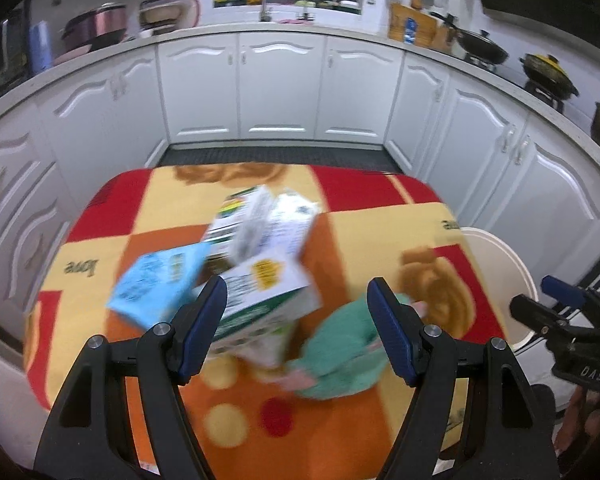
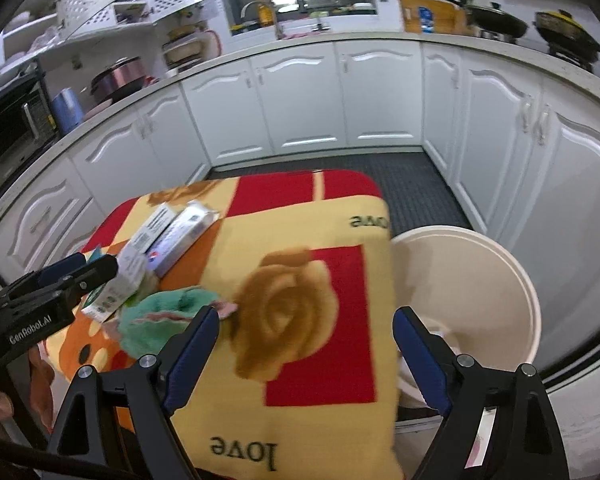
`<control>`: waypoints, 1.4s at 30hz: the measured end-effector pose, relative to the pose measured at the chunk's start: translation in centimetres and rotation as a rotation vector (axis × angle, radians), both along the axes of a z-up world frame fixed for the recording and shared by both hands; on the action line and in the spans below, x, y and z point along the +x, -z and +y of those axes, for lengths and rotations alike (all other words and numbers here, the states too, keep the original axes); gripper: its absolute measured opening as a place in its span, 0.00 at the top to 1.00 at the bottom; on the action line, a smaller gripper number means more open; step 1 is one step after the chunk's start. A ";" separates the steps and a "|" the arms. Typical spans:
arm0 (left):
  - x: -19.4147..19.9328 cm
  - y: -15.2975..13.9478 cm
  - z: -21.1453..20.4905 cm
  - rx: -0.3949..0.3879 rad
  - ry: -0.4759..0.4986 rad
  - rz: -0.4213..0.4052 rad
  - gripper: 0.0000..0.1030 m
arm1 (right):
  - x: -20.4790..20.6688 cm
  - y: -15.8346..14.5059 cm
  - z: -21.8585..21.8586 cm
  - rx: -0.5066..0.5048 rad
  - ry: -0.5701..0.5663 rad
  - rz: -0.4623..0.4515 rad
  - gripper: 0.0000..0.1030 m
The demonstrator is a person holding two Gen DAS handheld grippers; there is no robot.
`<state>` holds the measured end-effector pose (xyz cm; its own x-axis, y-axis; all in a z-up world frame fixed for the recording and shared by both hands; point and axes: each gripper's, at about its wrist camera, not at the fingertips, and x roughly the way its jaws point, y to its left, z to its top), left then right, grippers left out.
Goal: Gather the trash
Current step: 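Move both tools back over the table toward the remaining items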
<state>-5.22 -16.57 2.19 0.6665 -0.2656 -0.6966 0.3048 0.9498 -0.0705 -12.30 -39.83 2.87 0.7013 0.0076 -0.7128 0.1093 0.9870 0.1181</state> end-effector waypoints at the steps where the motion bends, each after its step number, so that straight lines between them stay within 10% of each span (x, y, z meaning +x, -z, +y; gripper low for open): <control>1: 0.0 0.0 0.8 0.003 -0.012 0.002 0.30 | 0.2 0.0 0.6 -0.010 -0.012 0.001 0.16; 21: 6.1 8.0 13.8 0.061 -0.338 0.200 0.30 | 3.0 1.8 6.0 -0.010 -0.144 0.070 0.16; 33: 14.1 4.3 13.9 0.053 -0.380 0.107 0.30 | 4.1 2.6 6.2 -0.008 -0.128 0.104 0.16; 42: 13.1 2.0 17.5 -0.055 -0.389 0.158 0.30 | 5.4 3.1 6.9 0.010 -0.148 0.119 0.16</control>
<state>7.85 0.90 0.14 0.6106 -0.0547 -0.7901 -0.0947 0.9854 -0.1414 -6.95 -32.90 -0.22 0.6029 0.1115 -0.7899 -0.0229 0.9922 0.1226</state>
